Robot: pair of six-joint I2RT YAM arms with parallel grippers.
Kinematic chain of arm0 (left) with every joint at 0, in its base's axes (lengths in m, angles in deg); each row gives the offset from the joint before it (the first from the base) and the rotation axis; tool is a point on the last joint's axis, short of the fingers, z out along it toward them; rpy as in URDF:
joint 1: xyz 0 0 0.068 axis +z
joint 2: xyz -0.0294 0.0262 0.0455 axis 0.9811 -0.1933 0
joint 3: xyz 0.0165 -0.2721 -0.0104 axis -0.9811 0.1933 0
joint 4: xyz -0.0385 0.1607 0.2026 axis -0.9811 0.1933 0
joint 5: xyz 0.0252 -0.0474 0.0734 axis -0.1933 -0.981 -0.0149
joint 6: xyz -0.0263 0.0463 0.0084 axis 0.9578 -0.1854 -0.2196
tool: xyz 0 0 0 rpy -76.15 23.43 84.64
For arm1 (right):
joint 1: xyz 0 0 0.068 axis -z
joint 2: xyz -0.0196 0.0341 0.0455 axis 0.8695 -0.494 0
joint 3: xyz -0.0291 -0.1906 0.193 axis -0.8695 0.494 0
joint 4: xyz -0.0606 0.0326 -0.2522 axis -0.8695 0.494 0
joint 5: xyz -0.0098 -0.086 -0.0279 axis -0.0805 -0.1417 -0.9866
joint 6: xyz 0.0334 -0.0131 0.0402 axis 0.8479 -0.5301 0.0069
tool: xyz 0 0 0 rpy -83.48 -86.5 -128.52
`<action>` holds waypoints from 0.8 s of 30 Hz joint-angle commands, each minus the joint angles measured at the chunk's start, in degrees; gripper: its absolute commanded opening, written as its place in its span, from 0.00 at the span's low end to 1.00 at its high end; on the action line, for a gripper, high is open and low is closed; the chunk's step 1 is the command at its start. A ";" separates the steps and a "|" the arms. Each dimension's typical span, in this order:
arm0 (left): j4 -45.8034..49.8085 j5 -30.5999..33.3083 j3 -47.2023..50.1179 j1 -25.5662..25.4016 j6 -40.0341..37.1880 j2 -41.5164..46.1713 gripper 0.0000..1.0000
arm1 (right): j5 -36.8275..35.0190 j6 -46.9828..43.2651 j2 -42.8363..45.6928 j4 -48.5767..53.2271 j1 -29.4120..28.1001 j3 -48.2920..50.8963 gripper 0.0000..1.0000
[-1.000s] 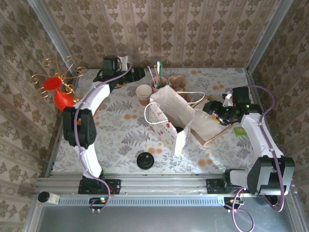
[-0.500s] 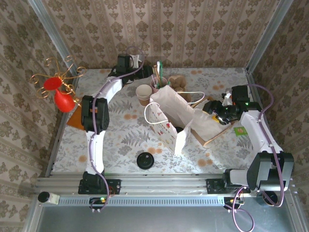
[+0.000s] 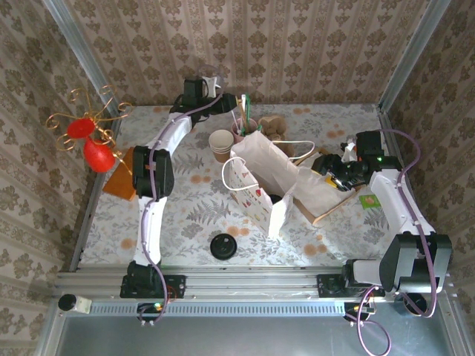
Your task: Pack the takeout coffee
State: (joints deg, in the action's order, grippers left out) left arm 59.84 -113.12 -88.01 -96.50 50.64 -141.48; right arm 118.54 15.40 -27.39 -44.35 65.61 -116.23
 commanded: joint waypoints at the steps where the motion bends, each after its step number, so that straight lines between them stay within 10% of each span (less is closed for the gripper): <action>1: 3.33 -0.66 -3.96 -0.67 -0.57 -2.23 0.41 | 1.58 -1.35 -0.17 0.75 0.15 -1.73 0.68; 12: 4.51 -0.18 -4.93 -0.89 -0.47 -2.16 0.04 | 1.89 -1.33 0.19 -0.25 0.15 -0.95 0.68; 24: 13.58 6.31 -3.53 -3.10 -10.92 6.13 0.00 | 2.75 -1.17 2.21 -1.57 0.22 0.98 0.68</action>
State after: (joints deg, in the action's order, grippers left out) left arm 69.78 -109.63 -90.80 -98.88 44.78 -141.76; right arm 119.46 15.20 -27.10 -44.98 65.61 -116.17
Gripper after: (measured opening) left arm 0.051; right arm 0.676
